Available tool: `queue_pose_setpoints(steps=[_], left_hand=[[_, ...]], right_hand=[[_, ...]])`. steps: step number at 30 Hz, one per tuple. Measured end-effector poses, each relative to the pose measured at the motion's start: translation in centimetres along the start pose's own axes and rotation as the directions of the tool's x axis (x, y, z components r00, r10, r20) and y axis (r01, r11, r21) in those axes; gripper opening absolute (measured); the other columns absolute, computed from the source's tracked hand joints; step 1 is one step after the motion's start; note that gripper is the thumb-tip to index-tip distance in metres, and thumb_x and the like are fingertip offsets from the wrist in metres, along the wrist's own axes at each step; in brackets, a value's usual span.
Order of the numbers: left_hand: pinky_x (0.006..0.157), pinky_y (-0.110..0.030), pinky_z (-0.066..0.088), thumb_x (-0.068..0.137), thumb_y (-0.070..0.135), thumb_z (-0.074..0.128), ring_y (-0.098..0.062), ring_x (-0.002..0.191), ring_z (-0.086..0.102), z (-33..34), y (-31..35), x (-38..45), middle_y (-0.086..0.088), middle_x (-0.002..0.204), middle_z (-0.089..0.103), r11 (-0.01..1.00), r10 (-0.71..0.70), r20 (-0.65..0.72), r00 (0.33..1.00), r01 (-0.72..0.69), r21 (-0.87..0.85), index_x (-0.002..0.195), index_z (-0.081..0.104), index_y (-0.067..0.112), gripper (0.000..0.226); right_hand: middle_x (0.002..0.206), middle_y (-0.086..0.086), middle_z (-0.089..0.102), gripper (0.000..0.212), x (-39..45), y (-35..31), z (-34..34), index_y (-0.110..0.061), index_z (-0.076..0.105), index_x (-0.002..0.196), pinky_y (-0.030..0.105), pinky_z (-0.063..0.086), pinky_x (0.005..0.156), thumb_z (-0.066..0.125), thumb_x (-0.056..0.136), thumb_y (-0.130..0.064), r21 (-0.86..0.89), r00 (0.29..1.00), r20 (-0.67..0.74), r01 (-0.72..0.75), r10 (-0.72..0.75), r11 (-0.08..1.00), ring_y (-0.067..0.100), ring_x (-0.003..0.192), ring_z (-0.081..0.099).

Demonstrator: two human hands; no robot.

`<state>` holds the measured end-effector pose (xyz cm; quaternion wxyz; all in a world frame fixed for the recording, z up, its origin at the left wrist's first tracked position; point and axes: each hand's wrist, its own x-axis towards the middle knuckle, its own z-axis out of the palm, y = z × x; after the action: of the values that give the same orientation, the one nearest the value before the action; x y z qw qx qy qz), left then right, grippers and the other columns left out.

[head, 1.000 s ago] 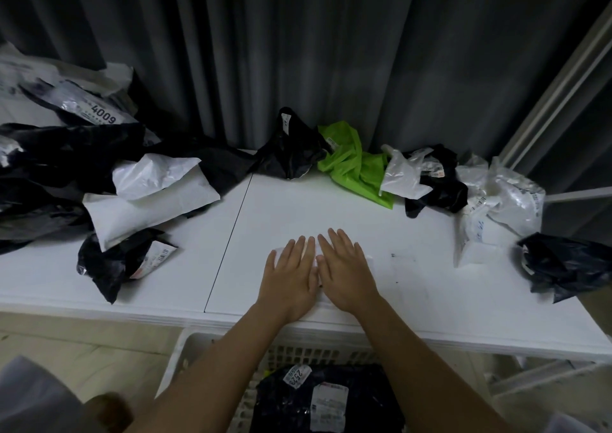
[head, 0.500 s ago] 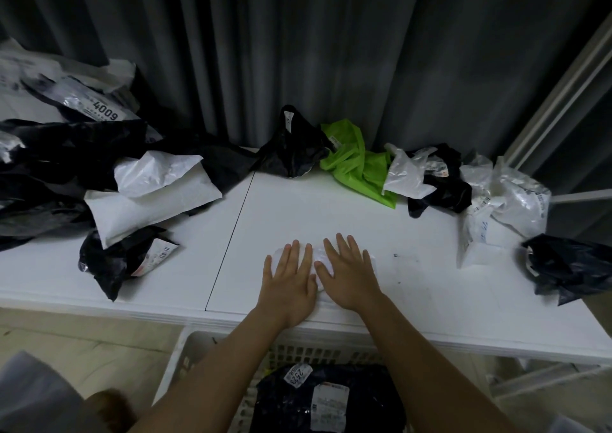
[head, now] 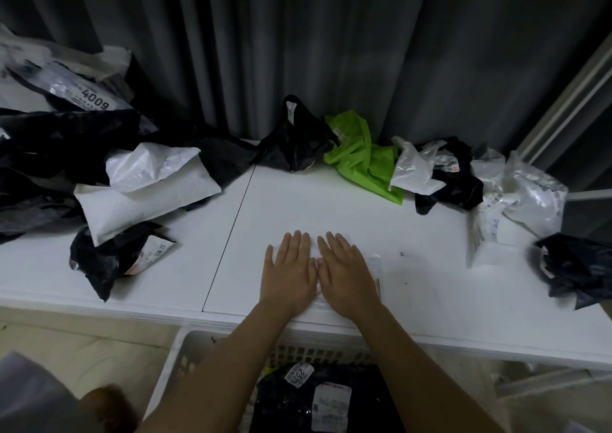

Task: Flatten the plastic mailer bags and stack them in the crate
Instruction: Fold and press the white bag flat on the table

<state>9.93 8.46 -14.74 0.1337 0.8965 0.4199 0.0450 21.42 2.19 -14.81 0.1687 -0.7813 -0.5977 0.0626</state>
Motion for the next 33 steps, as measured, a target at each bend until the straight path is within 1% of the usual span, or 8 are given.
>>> queue_pose_setpoints(steps=[5,14,24,25,27,30,31,33], left_hand=[[0.117,-0.039,-0.007,0.075,0.049,-0.022,-0.014,0.147,-0.009,0.7,-0.2,0.1,0.000,0.161,-0.003,1.000,0.003,-0.045,0.999,-0.004,-0.025,0.153,0.000,0.019,0.086],[0.119,-0.040,-0.004,0.076,0.049,-0.023,-0.014,0.147,-0.009,1.4,-0.5,-0.1,-0.001,0.160,-0.007,0.999,-0.027,-0.063,0.998,0.024,-0.048,0.153,-0.004,0.020,0.084],[0.119,-0.041,-0.005,0.076,0.049,-0.022,-0.015,0.147,-0.011,1.8,-0.3,-0.4,-0.001,0.160,-0.009,0.998,-0.056,-0.073,0.996,0.054,-0.037,0.153,-0.005,0.020,0.084],[0.119,-0.042,-0.004,0.076,0.049,-0.022,-0.015,0.147,-0.010,1.8,-0.3,-0.4,-0.001,0.160,-0.009,0.998,-0.057,-0.068,0.996,0.055,-0.037,0.153,-0.005,0.020,0.084],[0.118,-0.042,-0.001,0.077,0.049,-0.022,-0.015,0.147,-0.009,1.7,-0.5,-0.4,-0.001,0.161,-0.008,0.998,-0.055,-0.055,0.997,0.052,-0.046,0.153,-0.005,0.021,0.082],[0.118,-0.042,0.000,0.090,0.048,-0.008,-0.015,0.147,-0.008,1.2,-0.5,-0.4,-0.001,0.161,-0.007,0.992,-0.058,-0.025,0.998,0.055,-0.111,0.153,-0.004,0.022,0.068],[0.118,-0.042,0.000,0.096,0.047,-0.001,-0.016,0.147,-0.008,0.9,-0.6,-0.3,-0.002,0.161,-0.007,0.987,-0.058,-0.006,0.998,0.057,-0.148,0.153,-0.004,0.023,0.062],[0.118,-0.042,0.000,0.102,0.045,0.015,-0.019,0.147,-0.010,0.2,-0.9,-0.3,-0.005,0.160,-0.009,0.975,-0.048,0.024,0.999,0.052,-0.216,0.153,-0.004,0.022,0.059]], right_hand=[[0.158,0.005,0.023,0.077,-0.1,-0.1,0.6,-0.018,0.029,0.150,0.034,0.005,0.118,-0.003,0.086,-0.049,0.001,0.999,-0.030,-0.018,0.018,1.000,0.019,0.147,0.013],[0.159,0.005,0.020,0.076,0.0,-0.3,1.1,-0.018,0.026,0.151,0.031,-0.004,0.115,-0.004,0.088,-0.048,-0.029,0.999,-0.047,-0.009,0.007,1.000,0.020,0.148,0.011],[0.157,0.008,0.025,0.069,0.0,-0.3,1.8,-0.016,0.030,0.149,0.037,0.002,0.116,0.003,0.093,-0.044,-0.095,0.998,-0.057,0.003,-0.009,0.995,0.024,0.147,0.016],[0.158,0.006,0.022,0.069,0.0,-0.2,1.7,-0.018,0.028,0.150,0.036,0.001,0.117,0.003,0.092,-0.045,-0.062,0.999,-0.042,0.008,-0.011,0.998,0.022,0.147,0.013],[0.159,0.003,0.019,0.061,0.1,-0.1,1.2,-0.019,0.027,0.150,0.032,0.003,0.117,0.017,0.095,-0.044,0.150,0.998,-0.035,-0.040,0.046,0.988,0.018,0.147,0.011],[0.151,0.007,0.036,0.046,-0.2,0.3,-0.2,-0.015,0.037,0.146,0.025,0.017,0.114,0.041,0.100,-0.023,0.518,0.924,-0.182,-0.201,0.336,0.832,0.022,0.140,0.029],[0.145,0.009,0.044,0.045,-0.3,0.5,-0.7,-0.015,0.038,0.145,0.029,0.023,0.114,0.042,0.100,-0.019,0.584,0.879,-0.160,-0.282,0.449,0.761,0.025,0.135,0.036],[0.130,0.011,0.055,0.047,-0.4,1.1,-1.8,-0.018,0.034,0.147,0.039,0.034,0.109,0.041,0.100,-0.022,0.621,0.824,-0.001,-0.443,0.566,0.647,0.031,0.125,0.045]])
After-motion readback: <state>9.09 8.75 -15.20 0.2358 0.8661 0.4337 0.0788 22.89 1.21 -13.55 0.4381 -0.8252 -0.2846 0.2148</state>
